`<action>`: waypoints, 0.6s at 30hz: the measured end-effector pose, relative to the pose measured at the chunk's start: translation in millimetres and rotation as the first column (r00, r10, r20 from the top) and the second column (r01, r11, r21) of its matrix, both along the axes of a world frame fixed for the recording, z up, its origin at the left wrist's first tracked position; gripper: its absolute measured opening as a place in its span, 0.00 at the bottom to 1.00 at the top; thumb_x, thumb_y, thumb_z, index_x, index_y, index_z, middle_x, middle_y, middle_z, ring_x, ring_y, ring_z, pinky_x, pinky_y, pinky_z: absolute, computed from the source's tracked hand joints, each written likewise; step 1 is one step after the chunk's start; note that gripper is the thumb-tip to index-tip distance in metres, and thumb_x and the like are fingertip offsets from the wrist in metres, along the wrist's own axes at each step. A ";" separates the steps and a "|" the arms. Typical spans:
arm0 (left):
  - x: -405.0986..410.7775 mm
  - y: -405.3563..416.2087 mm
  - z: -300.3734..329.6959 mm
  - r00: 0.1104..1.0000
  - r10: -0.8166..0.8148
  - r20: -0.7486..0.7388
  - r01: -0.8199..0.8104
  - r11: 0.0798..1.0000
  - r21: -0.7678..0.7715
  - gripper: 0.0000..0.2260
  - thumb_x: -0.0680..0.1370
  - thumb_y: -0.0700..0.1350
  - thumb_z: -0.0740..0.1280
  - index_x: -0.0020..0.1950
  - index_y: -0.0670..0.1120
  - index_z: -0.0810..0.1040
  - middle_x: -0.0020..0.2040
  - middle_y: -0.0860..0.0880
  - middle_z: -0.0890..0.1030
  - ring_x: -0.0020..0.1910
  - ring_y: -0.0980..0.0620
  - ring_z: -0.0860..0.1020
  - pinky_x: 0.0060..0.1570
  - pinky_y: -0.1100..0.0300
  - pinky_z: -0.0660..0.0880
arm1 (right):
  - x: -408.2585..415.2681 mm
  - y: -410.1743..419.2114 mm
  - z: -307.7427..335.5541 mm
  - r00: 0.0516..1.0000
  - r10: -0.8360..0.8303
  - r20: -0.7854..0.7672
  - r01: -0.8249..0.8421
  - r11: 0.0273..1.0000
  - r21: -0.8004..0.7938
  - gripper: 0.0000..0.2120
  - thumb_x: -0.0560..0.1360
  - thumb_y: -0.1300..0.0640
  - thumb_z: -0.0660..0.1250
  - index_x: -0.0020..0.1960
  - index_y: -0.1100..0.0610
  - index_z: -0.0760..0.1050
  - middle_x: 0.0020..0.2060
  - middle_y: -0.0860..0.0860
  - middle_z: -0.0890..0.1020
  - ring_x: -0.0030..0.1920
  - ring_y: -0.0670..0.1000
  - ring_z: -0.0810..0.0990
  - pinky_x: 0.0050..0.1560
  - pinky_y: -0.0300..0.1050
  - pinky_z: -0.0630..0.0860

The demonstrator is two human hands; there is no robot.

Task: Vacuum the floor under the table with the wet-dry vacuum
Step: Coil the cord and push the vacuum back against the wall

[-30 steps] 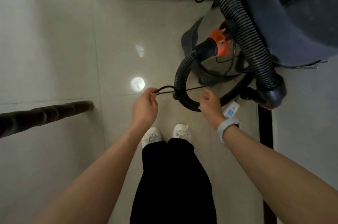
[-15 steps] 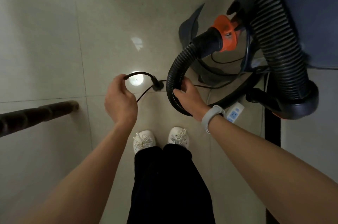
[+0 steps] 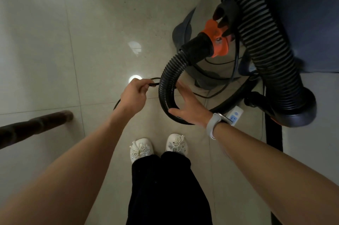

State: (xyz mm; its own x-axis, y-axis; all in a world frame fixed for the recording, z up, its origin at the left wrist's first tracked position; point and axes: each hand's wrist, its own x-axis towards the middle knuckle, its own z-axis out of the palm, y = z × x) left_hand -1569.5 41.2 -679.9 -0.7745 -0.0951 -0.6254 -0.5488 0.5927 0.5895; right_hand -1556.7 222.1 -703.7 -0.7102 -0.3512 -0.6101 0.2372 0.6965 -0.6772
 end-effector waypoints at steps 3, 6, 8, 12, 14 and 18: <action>-8.4 -0.6 -1.7 0.994 -0.106 0.006 0.106 0.993 -0.050 0.14 0.82 0.39 0.56 0.59 0.47 0.79 0.50 0.50 0.70 0.54 0.43 0.73 0.59 0.44 0.69 | -7.4 -2.4 -6.3 1.000 0.016 -0.022 -0.016 1.000 0.001 0.41 0.67 0.48 0.70 0.76 0.50 0.54 0.74 0.50 0.59 0.75 0.57 0.55 0.70 0.64 0.59; -15.0 -1.0 -4.7 0.991 -0.136 0.008 0.137 0.989 -0.053 0.13 0.81 0.40 0.56 0.58 0.47 0.79 0.51 0.50 0.69 0.56 0.43 0.73 0.59 0.42 0.69 | -15.3 -5.6 -9.3 0.998 0.051 -0.025 -0.052 0.998 -0.029 0.36 0.68 0.50 0.72 0.72 0.52 0.61 0.69 0.51 0.66 0.70 0.59 0.63 0.67 0.64 0.65; -17.8 -0.6 -6.2 0.990 -0.141 0.012 0.141 0.988 -0.055 0.13 0.81 0.40 0.57 0.59 0.48 0.79 0.51 0.50 0.69 0.57 0.43 0.72 0.60 0.42 0.68 | -19.6 -4.9 -11.5 0.996 0.089 0.000 -0.089 0.996 -0.016 0.30 0.68 0.51 0.73 0.67 0.53 0.66 0.62 0.53 0.72 0.63 0.56 0.71 0.63 0.60 0.69; -17.9 6.1 -4.8 0.990 -0.136 0.019 0.137 0.988 -0.063 0.14 0.81 0.41 0.57 0.60 0.49 0.79 0.50 0.50 0.72 0.57 0.45 0.73 0.62 0.44 0.67 | -21.5 -1.5 -4.3 0.998 0.056 -0.008 -0.056 0.998 0.003 0.27 0.68 0.49 0.74 0.62 0.54 0.68 0.48 0.46 0.71 0.49 0.46 0.72 0.50 0.40 0.71; -14.1 12.5 -1.4 0.991 -0.135 0.009 0.135 0.990 -0.046 0.14 0.81 0.41 0.58 0.61 0.50 0.78 0.51 0.50 0.77 0.58 0.47 0.74 0.63 0.47 0.69 | -16.1 1.9 6.4 1.000 -0.019 -0.023 0.020 0.999 0.037 0.24 0.70 0.51 0.72 0.63 0.55 0.68 0.43 0.44 0.68 0.43 0.43 0.69 0.43 0.37 0.68; 0.2 27.2 12.6 0.998 0.055 0.028 -0.056 0.998 0.011 0.16 0.80 0.39 0.60 0.68 0.46 0.72 0.66 0.47 0.73 0.66 0.49 0.71 0.63 0.59 0.66 | 4.8 9.7 32.8 0.964 -0.264 -0.003 0.264 0.963 0.049 0.12 0.78 0.54 0.64 0.60 0.58 0.73 0.46 0.50 0.77 0.48 0.51 0.77 0.53 0.50 0.75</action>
State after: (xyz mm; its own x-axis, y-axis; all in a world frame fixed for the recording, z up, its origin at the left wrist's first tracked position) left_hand -1569.2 68.4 -667.3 -0.7506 -0.1303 -0.6478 -0.5969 0.5542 0.5801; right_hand -1552.0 231.8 -670.9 -0.7717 -0.1215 -0.6243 0.4196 0.6405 -0.6432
